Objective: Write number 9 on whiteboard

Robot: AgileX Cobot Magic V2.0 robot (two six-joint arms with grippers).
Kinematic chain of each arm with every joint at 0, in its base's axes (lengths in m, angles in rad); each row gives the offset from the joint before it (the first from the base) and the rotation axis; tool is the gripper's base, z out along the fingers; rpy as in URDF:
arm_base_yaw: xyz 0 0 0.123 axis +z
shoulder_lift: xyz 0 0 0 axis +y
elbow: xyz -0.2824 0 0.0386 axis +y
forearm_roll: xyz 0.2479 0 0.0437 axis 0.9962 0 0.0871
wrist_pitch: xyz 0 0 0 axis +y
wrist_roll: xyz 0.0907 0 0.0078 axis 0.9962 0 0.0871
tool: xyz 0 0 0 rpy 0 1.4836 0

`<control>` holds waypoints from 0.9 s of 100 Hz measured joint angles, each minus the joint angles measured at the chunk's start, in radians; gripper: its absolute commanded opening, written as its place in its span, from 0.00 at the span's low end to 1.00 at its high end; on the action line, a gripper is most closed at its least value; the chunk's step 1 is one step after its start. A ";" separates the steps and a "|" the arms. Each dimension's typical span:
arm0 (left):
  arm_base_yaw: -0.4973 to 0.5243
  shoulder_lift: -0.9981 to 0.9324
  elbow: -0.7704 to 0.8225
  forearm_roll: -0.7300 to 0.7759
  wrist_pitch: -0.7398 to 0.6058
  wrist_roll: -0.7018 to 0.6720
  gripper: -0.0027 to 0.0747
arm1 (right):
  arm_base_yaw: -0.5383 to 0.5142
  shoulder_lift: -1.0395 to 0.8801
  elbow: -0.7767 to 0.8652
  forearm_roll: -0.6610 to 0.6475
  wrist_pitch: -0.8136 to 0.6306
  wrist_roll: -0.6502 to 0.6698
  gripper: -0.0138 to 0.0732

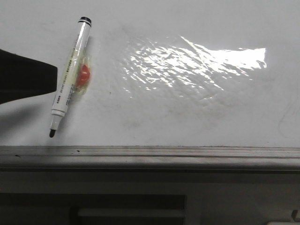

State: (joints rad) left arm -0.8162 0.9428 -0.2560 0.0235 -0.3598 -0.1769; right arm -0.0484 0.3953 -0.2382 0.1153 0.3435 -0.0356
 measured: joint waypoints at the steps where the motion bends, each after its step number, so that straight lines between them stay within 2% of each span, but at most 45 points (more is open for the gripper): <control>1: -0.002 0.008 0.000 -0.004 -0.004 0.000 0.51 | 0.000 0.000 0.000 0.000 0.000 0.000 0.09; 51: -0.002 0.187 -0.002 -0.037 -0.119 -0.011 0.51 | 0.000 0.000 0.000 0.000 0.000 -0.001 0.09; 65: -0.002 0.208 -0.002 -0.041 -0.140 -0.014 0.50 | 0.030 0.000 0.000 0.000 0.000 -0.001 0.09; 75: -0.004 0.219 -0.004 -0.041 -0.151 -0.014 0.43 | 0.069 0.000 0.000 0.000 0.000 -0.001 0.09; 90: -0.004 0.239 -0.010 -0.065 -0.161 -0.016 0.19 | 0.146 0.000 0.000 0.000 0.000 -0.001 0.09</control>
State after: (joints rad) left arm -0.8205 1.1814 -0.2657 -0.0416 -0.5209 -0.1927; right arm 0.0971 0.3953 -0.2382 0.1153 0.3435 -0.0370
